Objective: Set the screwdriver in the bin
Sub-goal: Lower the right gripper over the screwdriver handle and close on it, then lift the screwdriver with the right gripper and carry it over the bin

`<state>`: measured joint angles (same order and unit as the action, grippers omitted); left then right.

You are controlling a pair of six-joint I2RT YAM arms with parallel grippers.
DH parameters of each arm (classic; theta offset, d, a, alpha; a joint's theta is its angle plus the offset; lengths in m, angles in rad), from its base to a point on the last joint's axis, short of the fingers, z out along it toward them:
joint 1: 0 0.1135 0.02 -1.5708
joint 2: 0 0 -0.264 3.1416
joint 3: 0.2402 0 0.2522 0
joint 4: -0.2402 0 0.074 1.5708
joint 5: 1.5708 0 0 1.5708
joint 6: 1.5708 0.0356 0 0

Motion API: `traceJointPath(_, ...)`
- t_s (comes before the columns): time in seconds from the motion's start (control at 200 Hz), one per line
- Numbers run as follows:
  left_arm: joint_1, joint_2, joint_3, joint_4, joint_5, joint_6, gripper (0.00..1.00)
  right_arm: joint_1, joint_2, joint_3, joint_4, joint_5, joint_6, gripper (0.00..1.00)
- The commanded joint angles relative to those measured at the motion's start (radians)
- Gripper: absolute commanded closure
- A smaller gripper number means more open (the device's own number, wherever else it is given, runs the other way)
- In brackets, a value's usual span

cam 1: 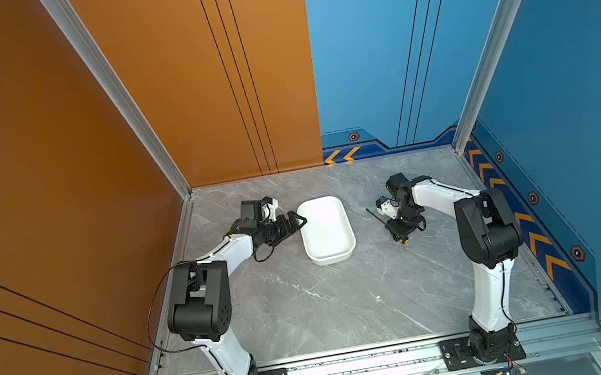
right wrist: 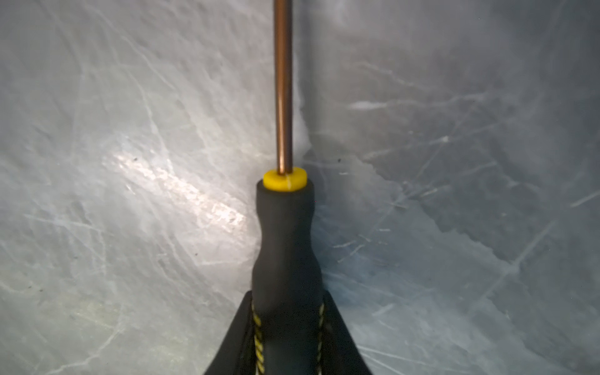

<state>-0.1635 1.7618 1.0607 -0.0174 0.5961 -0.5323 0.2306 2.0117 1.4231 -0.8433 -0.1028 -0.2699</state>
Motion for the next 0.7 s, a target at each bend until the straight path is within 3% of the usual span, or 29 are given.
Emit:
traceJointPath(0.0, 0.015, -0.036, -0.02, -0.019, 0.019, 0.009, 0.02, 0.008, 0.027, 0.022, -0.053, -0.001, 0.013, 0.8)
traceJointPath(0.11, 0.021, -0.043, -0.024, -0.023, 0.019, 0.015, 0.02, 0.006, 0.032, 0.022, -0.054, 0.001, 0.026, 0.85)
traceJointPath(0.2, 0.025, -0.05, -0.024, -0.031, 0.019, 0.02, 0.02, 0.005, 0.035, 0.031, -0.061, -0.022, 0.047, 1.0)
traceJointPath(0.335, 0.032, -0.073, -0.024, -0.042, 0.013, 0.03, 0.02, -0.001, 0.016, 0.052, -0.072, -0.11, 0.116, 1.0)
traceJointPath(0.491, 0.044, -0.105, -0.068, -0.044, 0.005, 0.035, 0.02, -0.012, -0.055, 0.069, -0.054, -0.107, 0.314, 1.0)
traceJointPath(0.696, 0.062, -0.171, -0.107, -0.041, -0.023, 0.039, 0.02, 0.004, -0.18, 0.156, -0.127, -0.185, 0.493, 1.0)
